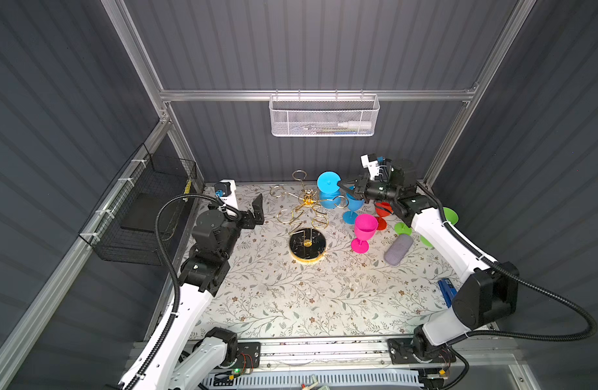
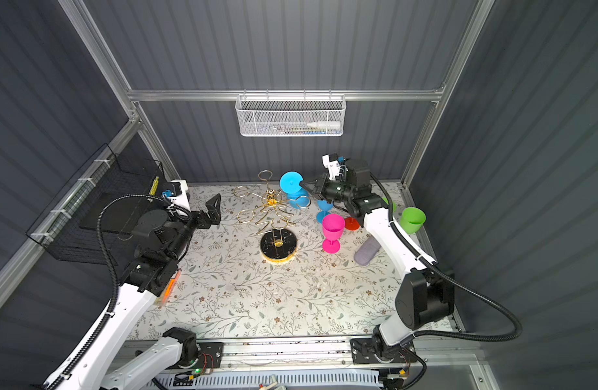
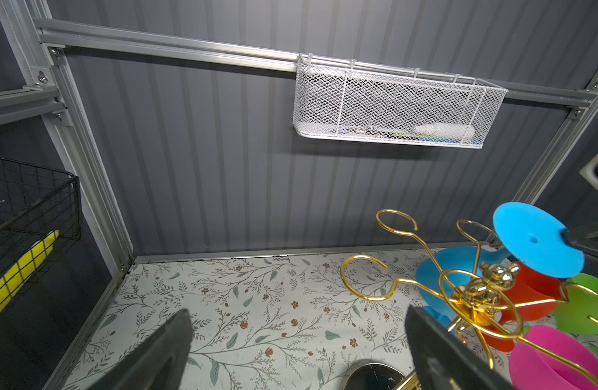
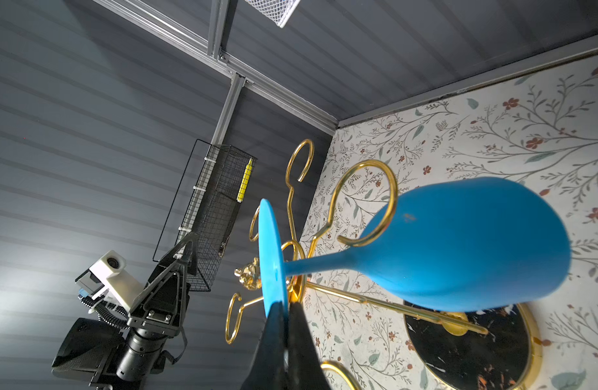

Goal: Take the wine glass off the wine glass rack

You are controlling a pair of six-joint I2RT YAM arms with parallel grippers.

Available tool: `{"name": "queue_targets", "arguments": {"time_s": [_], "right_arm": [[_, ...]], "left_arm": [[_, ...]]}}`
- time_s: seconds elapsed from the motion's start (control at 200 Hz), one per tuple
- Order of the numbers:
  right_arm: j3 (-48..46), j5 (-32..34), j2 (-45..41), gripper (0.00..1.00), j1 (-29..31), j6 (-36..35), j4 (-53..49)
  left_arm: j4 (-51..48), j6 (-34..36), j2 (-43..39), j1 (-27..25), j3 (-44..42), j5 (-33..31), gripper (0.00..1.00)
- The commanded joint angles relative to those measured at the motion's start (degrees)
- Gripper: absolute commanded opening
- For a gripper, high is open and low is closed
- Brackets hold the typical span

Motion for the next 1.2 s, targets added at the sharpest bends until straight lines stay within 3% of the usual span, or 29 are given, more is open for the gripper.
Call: {"name": "queue_targets", "arguments": {"time_s": [0.0,0.205,0.335,0.415,0.56,0.76,0.885,1.02,1.196], "right_arm": [[-1.05,0.73,-2.17,0.00,-0.69,-0.87,0.45],[-1.81,2.46,-6.05,0.00,-2.52,-2.83,-1.91],[-1.82,5.32,-10.03,0.00,-3.80,-5.66,-5.05],[-0.91,8.20,-12.71,0.00,-4.07,-8.66,-8.56],[2.81,11.74,-16.58,0.00,-4.07,-14.55,-15.93],[5.96,12.91,-21.20,0.00,-4.03,-20.63,-20.09],[7.76,9.91,-22.68,0.00,-3.58,-24.33,-21.00],[9.62,8.84,-23.64,0.00,-2.39,-27.41,-23.03],[12.03,8.67,-23.03,0.00,0.61,-29.34,-23.65]], "left_arm": [[0.85,-0.98,-0.17,0.29,1.16,0.24,1.00],[2.73,-3.01,0.82,0.29,1.89,0.70,1.00],[3.91,-5.43,2.21,0.29,3.47,4.54,0.95],[4.59,-5.70,3.77,0.29,5.20,11.08,0.80],[5.38,-8.06,7.53,0.29,9.69,25.23,0.68],[7.91,-16.06,15.81,0.29,18.61,49.39,0.68],[17.55,-25.02,21.00,0.29,21.54,61.71,0.68],[26.71,-34.83,25.87,0.29,24.08,69.42,0.66],[37.82,-44.87,29.69,-0.46,24.80,73.57,0.66]]}}
